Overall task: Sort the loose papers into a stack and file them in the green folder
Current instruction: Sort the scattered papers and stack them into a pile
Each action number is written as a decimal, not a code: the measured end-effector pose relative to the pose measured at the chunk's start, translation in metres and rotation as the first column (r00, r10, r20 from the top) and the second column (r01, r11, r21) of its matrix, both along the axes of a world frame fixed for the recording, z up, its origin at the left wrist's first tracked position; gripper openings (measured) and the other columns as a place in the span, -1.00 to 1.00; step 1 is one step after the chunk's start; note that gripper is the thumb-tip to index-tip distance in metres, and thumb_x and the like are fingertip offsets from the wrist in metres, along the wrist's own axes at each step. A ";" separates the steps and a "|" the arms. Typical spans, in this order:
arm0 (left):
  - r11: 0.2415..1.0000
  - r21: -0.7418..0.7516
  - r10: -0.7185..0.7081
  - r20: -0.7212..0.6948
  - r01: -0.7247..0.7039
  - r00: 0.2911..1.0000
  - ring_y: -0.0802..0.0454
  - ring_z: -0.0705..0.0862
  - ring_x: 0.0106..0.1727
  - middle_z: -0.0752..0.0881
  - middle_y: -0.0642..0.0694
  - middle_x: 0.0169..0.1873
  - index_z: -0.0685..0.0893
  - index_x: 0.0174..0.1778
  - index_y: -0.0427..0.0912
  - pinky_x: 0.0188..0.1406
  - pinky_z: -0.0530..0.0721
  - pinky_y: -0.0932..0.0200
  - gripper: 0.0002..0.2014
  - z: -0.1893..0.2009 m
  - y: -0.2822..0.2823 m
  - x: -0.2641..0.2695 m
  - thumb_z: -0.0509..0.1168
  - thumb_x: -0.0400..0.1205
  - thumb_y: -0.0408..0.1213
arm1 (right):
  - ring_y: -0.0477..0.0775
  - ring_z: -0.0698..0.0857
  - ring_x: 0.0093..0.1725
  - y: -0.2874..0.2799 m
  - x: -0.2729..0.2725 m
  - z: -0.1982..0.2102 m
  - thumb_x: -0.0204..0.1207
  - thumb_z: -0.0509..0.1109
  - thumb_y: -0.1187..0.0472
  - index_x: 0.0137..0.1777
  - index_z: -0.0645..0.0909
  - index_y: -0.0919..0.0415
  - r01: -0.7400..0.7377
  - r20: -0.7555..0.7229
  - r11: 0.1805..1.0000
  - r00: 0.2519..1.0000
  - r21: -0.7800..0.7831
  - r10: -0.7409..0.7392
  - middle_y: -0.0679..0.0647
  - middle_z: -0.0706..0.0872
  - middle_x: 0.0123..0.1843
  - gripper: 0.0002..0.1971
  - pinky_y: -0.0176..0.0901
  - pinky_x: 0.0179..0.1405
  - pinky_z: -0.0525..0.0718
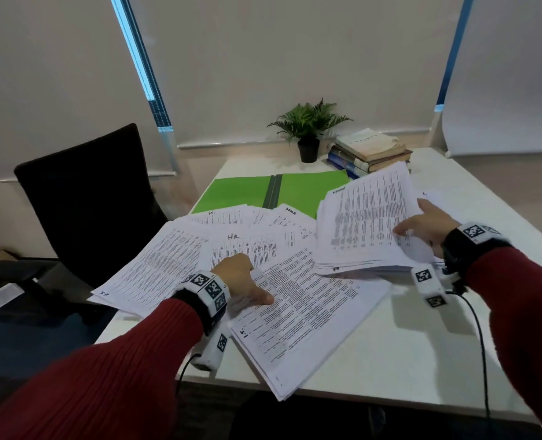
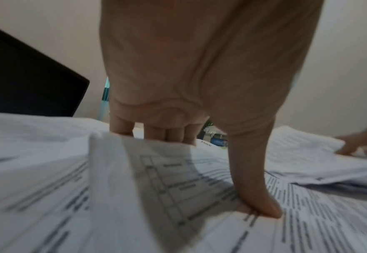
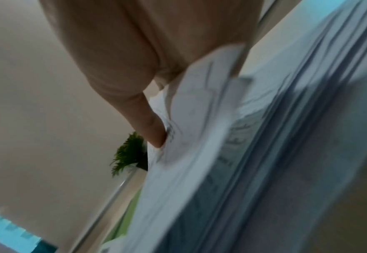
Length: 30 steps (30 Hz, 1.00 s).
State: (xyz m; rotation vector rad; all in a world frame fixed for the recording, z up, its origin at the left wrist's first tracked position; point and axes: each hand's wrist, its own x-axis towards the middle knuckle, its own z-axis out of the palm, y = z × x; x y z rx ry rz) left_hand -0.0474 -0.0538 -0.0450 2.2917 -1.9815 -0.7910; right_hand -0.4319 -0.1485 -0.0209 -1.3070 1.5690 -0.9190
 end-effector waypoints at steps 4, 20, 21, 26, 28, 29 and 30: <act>0.999 0.000 -0.043 -0.055 0.043 0.998 -0.17 0.83 0.26 0.87 -0.12 0.19 0.82 0.28 -0.20 0.38 0.77 -0.16 -0.35 -0.006 -0.007 0.008 0.71 0.40 0.14 | 0.26 0.63 0.11 -0.009 -0.022 -0.011 0.46 0.56 0.50 0.60 0.46 0.23 0.104 -0.262 0.994 0.961 0.028 -0.093 0.29 0.68 0.27 -0.30 0.03 0.12 0.62; 0.820 -0.199 0.191 -0.789 -0.537 0.584 -0.19 0.92 0.14 0.95 -0.08 0.07 0.84 0.17 -0.17 0.30 0.82 -0.32 -0.82 0.002 -0.006 0.061 0.53 0.70 -0.20 | 0.35 0.60 0.46 0.009 0.032 0.000 0.53 0.45 -0.31 0.58 0.51 0.14 -0.056 -0.597 0.987 0.801 -0.149 -0.045 0.28 0.61 0.49 -0.26 0.25 0.51 0.54; 0.817 -0.183 0.187 -0.813 -0.547 0.552 -0.18 0.92 0.15 0.94 -0.08 0.07 0.83 0.17 -0.16 0.30 0.81 -0.31 -0.83 0.002 -0.004 0.051 0.52 0.70 -0.20 | 0.29 0.69 0.36 0.018 0.050 0.000 0.54 0.40 -0.37 0.50 0.58 0.14 -0.090 -0.453 0.986 0.891 -0.139 0.018 0.21 0.70 0.40 -0.28 0.24 0.45 0.60; 0.821 -0.249 0.209 -0.707 -0.514 0.676 -0.17 0.86 0.17 0.88 -0.14 0.18 0.74 0.34 -0.22 0.28 0.82 -0.21 -0.62 -0.009 -0.003 0.007 0.50 0.71 -0.06 | 0.07 0.84 0.05 0.052 0.128 -0.023 0.40 0.65 -0.20 0.34 0.68 0.17 -0.226 0.232 0.973 0.950 0.044 0.210 0.09 0.83 0.17 -0.37 0.13 0.18 0.77; 0.860 -0.288 0.190 -0.587 -0.422 0.787 -0.16 0.84 0.19 0.85 -0.09 0.17 0.71 0.35 -0.18 0.29 0.80 -0.16 -0.60 -0.010 -0.001 0.001 0.47 0.72 0.00 | 0.15 0.80 0.26 0.054 0.141 -0.040 0.40 0.71 0.15 0.40 0.65 0.16 -0.220 0.229 0.976 0.949 -0.007 0.215 0.09 0.81 0.34 -0.44 0.23 0.45 0.66; 0.874 -0.292 0.204 -0.506 -0.389 0.838 -0.16 0.82 0.22 0.83 -0.06 0.18 0.69 0.36 -0.14 0.29 0.78 -0.10 -0.59 -0.013 -0.001 0.005 0.46 0.72 0.05 | 0.16 0.75 0.34 0.054 0.144 -0.048 0.45 0.66 0.29 0.45 0.59 0.16 -0.198 0.224 0.980 0.954 -0.022 0.198 0.08 0.74 0.43 -0.43 0.19 0.50 0.61; 0.886 -0.277 0.241 -0.411 -0.373 0.879 -0.16 0.78 0.27 0.78 -0.05 0.22 0.66 0.40 -0.12 0.27 0.74 -0.03 -0.54 -0.011 0.001 0.009 0.44 0.72 0.12 | 0.13 0.67 0.42 0.056 0.146 -0.052 0.48 0.62 0.35 0.55 0.49 0.17 -0.169 0.201 0.985 0.965 -0.027 0.171 -0.01 0.64 0.48 -0.35 0.11 0.52 0.56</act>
